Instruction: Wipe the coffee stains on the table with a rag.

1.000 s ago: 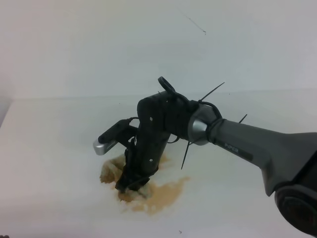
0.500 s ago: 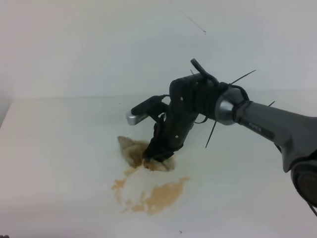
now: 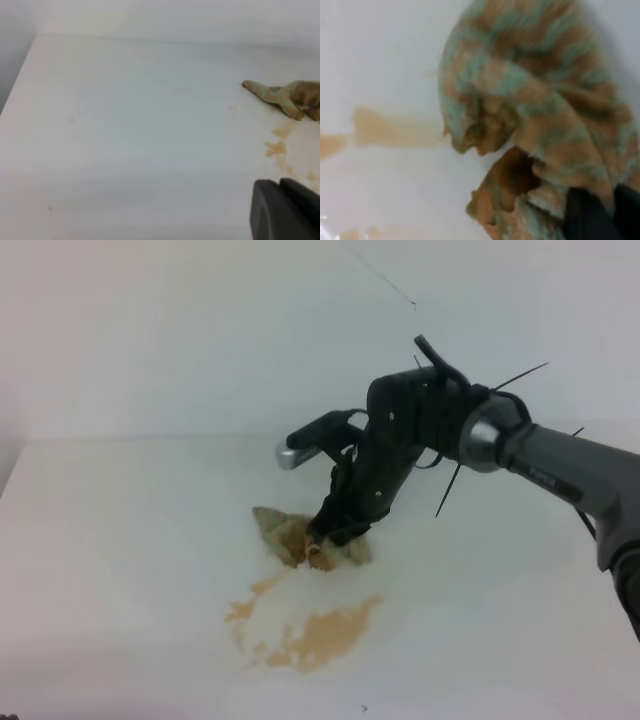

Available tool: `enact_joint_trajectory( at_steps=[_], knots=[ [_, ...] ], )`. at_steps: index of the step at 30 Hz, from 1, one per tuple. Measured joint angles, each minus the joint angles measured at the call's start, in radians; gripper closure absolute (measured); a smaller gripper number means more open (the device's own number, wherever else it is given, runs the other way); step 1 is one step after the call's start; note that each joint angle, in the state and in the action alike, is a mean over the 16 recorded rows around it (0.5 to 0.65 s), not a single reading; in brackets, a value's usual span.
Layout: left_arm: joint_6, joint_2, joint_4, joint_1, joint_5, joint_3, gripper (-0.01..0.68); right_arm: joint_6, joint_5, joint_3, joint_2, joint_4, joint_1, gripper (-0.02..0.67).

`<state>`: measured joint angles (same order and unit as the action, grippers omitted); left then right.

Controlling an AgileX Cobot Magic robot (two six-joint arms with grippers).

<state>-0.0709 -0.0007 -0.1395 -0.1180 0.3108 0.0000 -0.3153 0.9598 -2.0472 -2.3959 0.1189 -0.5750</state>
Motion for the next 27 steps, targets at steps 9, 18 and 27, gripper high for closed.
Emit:
enact_joint_trajectory(
  at_steps=[9, 18, 27],
  knots=[
    [0.000, 0.000, 0.000, 0.000, 0.000, 0.000, 0.675, -0.024, 0.027, 0.025, 0.082, -0.044, 0.027, 0.557],
    [0.000, 0.000, 0.000, 0.000, 0.000, 0.000, 0.675, -0.089, 0.057, 0.144, 0.103, -0.001, 0.042, 0.557],
    [0.000, 0.000, 0.000, 0.000, 0.000, 0.000, 0.675, -0.149, 0.046, 0.266, 0.107, 0.107, 0.001, 0.557]
  ],
)
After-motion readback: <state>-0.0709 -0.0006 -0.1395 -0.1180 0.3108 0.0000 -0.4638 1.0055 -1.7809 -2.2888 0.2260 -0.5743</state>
